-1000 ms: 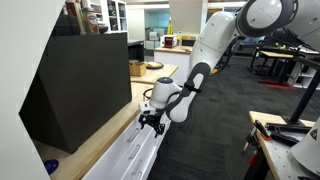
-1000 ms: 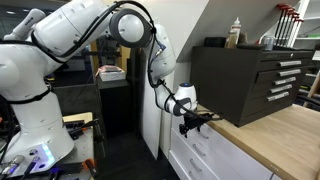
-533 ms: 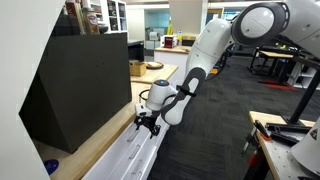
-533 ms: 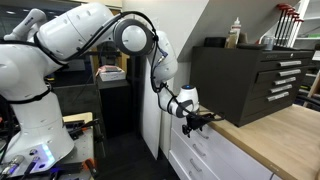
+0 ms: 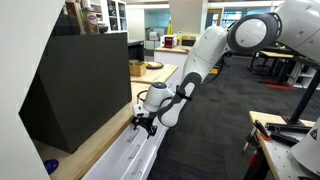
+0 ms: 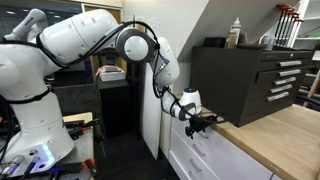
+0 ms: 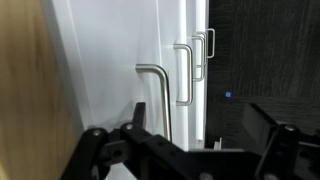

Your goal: Open the top left drawer

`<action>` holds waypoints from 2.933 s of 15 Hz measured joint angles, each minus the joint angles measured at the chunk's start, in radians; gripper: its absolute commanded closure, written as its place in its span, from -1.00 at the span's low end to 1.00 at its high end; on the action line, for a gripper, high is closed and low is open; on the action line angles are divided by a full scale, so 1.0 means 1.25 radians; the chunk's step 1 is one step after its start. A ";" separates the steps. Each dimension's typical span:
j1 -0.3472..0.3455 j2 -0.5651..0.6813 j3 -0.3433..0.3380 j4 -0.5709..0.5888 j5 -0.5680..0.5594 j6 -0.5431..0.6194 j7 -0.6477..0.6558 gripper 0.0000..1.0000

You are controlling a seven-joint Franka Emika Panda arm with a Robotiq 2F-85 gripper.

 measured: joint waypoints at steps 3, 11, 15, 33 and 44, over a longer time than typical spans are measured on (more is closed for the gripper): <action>-0.005 0.020 0.003 0.022 0.000 0.000 -0.003 -1.00; -0.021 0.022 0.020 0.021 0.000 -0.001 -0.019 -1.00; -0.029 0.022 0.030 0.012 0.000 0.021 -0.031 -1.00; -0.028 0.023 0.002 -0.049 -0.047 0.169 -0.036 -1.00; -0.027 0.042 -0.007 -0.010 -0.046 0.164 -0.033 -1.00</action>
